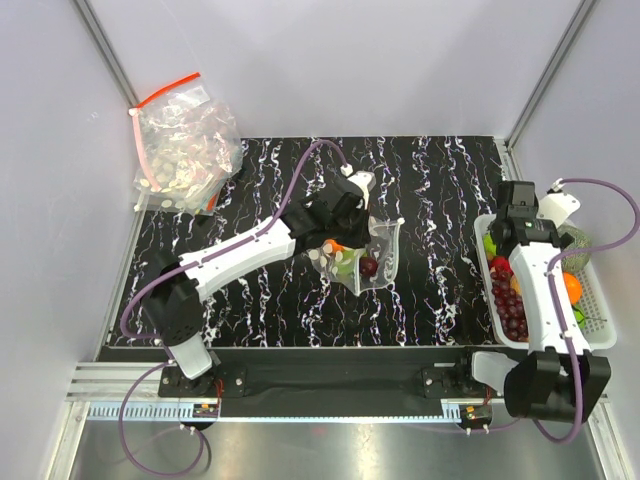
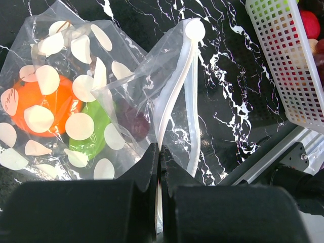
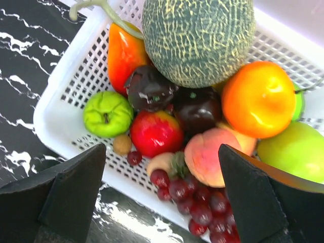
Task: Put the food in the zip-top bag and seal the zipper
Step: Pick up the fake fruit from the bin.
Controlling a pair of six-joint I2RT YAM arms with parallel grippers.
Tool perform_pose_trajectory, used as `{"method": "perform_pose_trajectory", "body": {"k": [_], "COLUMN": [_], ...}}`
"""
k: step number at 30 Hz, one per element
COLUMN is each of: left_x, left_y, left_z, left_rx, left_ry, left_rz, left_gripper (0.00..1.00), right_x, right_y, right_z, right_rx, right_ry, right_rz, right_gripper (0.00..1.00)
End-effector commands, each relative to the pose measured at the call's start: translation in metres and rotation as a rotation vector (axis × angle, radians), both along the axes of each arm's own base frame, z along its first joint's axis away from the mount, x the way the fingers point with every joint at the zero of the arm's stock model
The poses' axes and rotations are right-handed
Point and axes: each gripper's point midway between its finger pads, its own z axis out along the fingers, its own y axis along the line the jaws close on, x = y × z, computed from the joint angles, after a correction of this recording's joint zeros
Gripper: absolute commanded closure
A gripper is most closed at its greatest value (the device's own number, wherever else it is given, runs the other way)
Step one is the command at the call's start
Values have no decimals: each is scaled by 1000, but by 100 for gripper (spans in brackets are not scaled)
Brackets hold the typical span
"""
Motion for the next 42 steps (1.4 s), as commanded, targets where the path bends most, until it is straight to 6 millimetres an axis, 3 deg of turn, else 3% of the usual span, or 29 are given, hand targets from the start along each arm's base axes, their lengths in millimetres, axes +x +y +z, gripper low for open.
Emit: {"method": "perform_pose_trajectory", "body": {"k": [1, 6, 12, 17, 24, 33, 34, 37, 42], "left_x": [5, 8, 9, 12, 12, 11, 11, 11, 14], "left_y": [-5, -6, -12, -10, -7, -7, -6, -5, -2], "left_z": [14, 8, 3, 1, 1, -1, 0, 0, 0], "left_rx": [-40, -22, -16, 7, 12, 20, 21, 21, 33], "left_ry": [-39, -31, -12, -14, -18, -15, -16, -16, -31], "left_rz": [-21, -13, -16, -5, 1, -3, -2, -2, 18], "left_gripper": [100, 100, 100, 100, 100, 100, 100, 100, 100], "right_x": [20, 20, 36, 53, 63, 62, 61, 59, 59], "right_y": [-12, -31, -41, -47, -59, -64, -64, -63, -55], "right_z": [5, -19, -37, -43, -59, -89, -91, -90, -64], "right_rx": [22, 51, 99, 96, 85, 102, 104, 101, 107], "right_ry": [-76, -23, -58, -74, -142, -77, -76, -88, -148], "right_rz": [9, -13, 13, 23, -85, -149, -151, -142, -86], "right_gripper": [0, 0, 0, 14, 16, 18, 26, 41, 42]}}
